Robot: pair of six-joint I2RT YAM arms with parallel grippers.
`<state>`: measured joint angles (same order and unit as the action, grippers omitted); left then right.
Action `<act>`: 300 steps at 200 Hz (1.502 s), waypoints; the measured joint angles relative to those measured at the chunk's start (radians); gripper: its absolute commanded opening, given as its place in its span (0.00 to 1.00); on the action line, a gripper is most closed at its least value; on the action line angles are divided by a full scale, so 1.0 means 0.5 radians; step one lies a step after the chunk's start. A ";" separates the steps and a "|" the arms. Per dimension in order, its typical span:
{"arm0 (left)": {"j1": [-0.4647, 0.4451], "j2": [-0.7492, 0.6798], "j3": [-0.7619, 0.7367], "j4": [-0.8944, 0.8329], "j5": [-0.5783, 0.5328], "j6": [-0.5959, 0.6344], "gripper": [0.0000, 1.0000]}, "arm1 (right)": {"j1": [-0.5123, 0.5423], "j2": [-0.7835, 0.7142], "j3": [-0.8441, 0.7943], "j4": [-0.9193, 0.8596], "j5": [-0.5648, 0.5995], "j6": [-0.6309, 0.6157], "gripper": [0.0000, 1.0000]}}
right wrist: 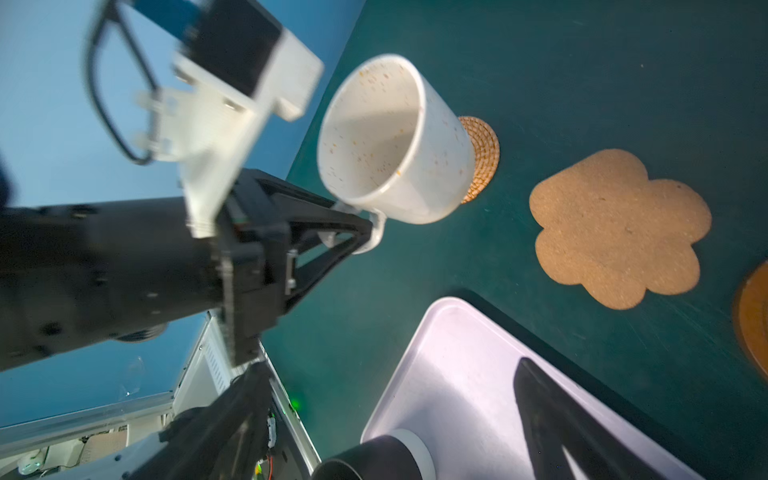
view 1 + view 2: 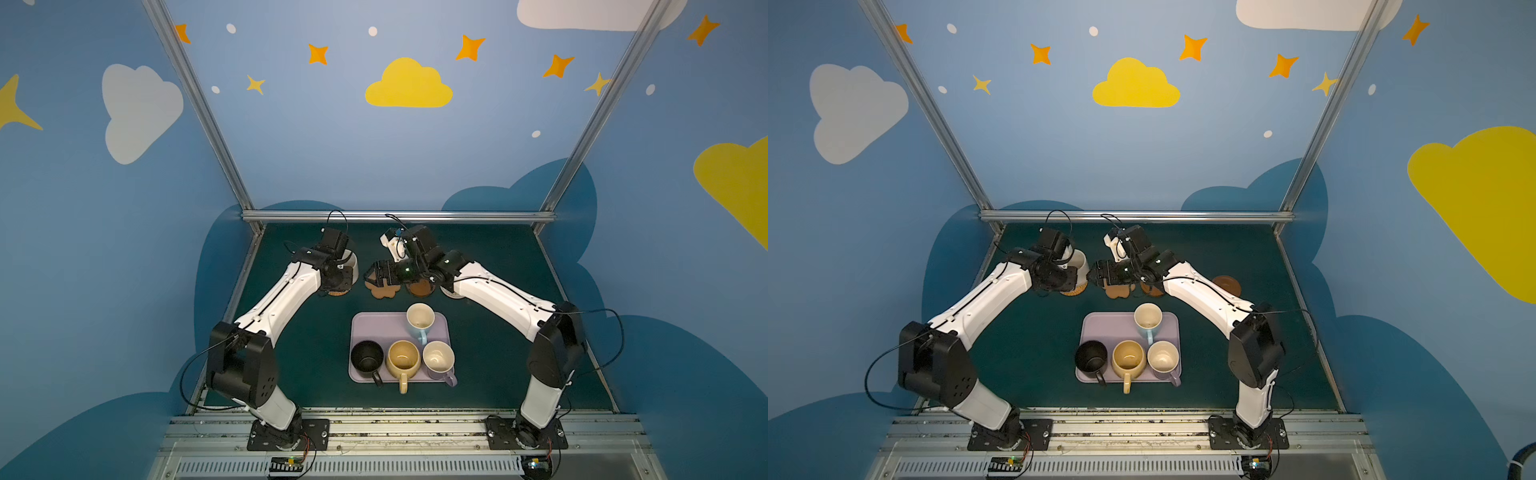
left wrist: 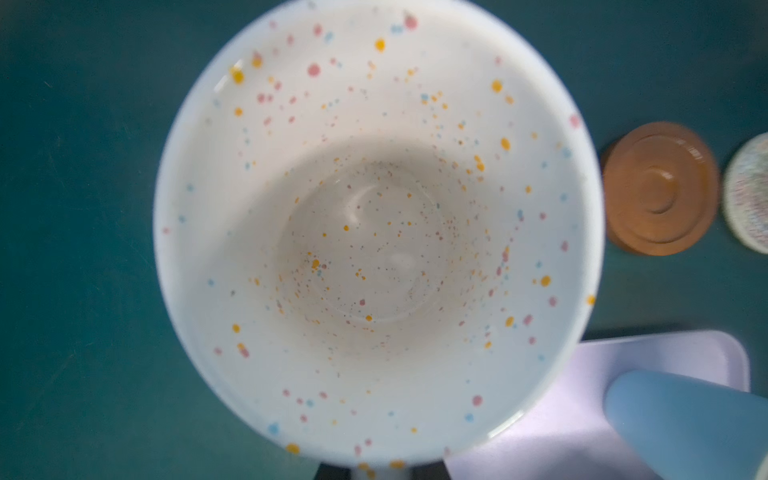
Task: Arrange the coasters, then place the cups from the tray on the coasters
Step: 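Lift the speckled mug with the right gripper toward the woven rattan coaster, then lower the speckled mug onto the rattan coaster with the right gripper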
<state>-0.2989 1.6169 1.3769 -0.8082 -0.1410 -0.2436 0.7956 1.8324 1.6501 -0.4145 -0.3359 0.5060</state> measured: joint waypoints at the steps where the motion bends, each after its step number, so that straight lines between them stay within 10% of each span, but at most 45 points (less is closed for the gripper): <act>1: 0.002 0.002 0.000 0.000 -0.001 0.002 0.04 | 0.000 0.004 0.008 -0.001 -0.002 0.002 0.91; 300: 0.182 0.372 0.098 0.171 -0.041 0.114 0.03 | 0.022 0.404 0.582 -0.182 -0.154 0.114 0.91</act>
<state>-0.2077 1.8030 1.4258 -0.7227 -0.1616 -0.1867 0.8066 2.0342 1.9411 -0.5056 -0.4129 0.5632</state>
